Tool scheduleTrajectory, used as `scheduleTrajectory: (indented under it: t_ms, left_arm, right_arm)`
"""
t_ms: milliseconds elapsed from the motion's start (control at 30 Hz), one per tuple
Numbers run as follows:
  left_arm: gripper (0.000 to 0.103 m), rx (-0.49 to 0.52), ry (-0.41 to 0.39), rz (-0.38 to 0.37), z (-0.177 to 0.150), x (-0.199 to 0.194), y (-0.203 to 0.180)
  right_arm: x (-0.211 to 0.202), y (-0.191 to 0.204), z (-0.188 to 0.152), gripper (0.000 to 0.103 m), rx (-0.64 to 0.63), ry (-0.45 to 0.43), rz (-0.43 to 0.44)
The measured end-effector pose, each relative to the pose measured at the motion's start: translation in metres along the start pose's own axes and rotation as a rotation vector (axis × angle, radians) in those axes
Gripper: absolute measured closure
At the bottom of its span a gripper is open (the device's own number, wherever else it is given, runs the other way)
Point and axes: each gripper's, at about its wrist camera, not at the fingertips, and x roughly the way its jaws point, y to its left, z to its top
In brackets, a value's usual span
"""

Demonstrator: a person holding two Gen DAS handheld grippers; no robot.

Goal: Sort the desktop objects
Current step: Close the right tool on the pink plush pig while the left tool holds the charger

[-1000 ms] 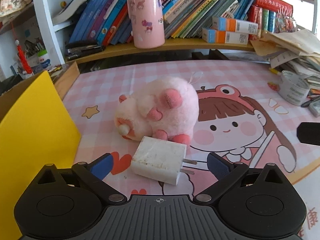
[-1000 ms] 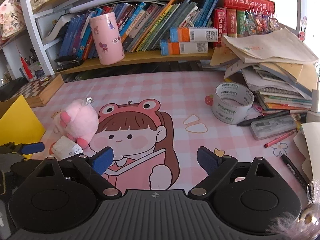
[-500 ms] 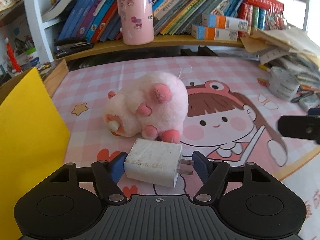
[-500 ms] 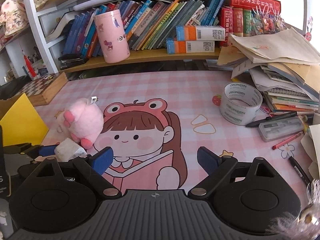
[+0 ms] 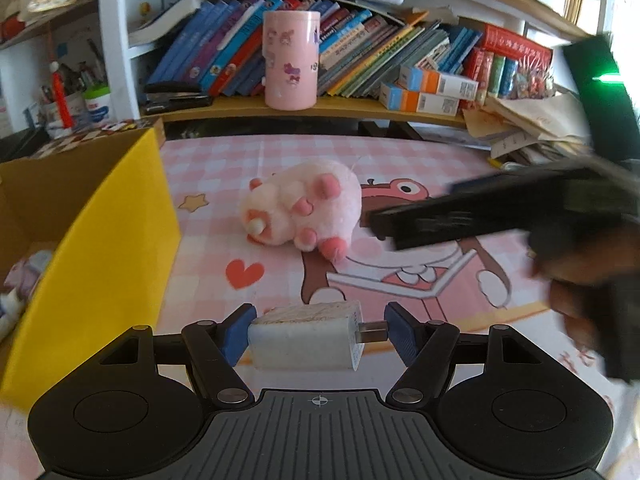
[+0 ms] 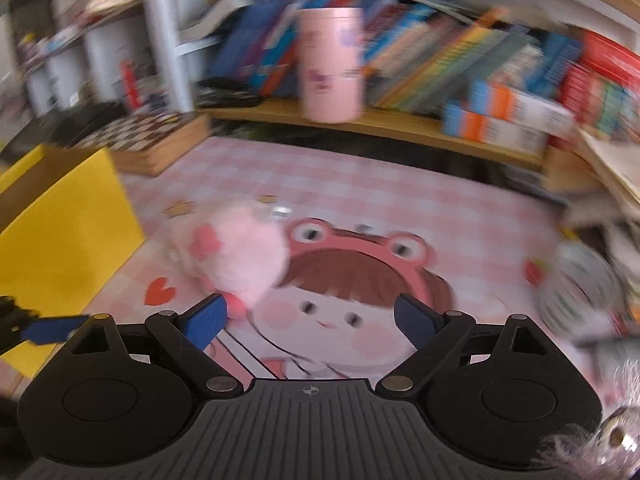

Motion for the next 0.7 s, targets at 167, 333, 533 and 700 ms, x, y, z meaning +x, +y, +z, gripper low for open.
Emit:
scheduleTrajectory:
  t_ms: [167, 333, 533, 700]
  left_arm:
    - [0.031, -0.078, -0.013, 0.005, -0.008, -0.025, 0.006]
    - [0.031, -0.117, -0.045, 0.011, -0.012, -0.044, 0.01]
    - [0.031, -0.155, -0.071, 0.027, -0.013, -0.06, 0.017]
    - [0.031, -0.169, -0.077, 0.025, -0.014, -0.065, 0.021]
  right_arm:
    - [0.035, 0.024, 0.016, 0.013, -0.17, 0.039, 0.067]
    - [0.067, 0.038, 0.026, 0.013, -0.278, 0.061, 0.09]
    - [0.091, 0.044, 0.028, 0.014, -0.298, 0.098, 0.103]
    - [0.092, 0.043, 0.025, 0.037, -0.251, 0.115, 0.115]
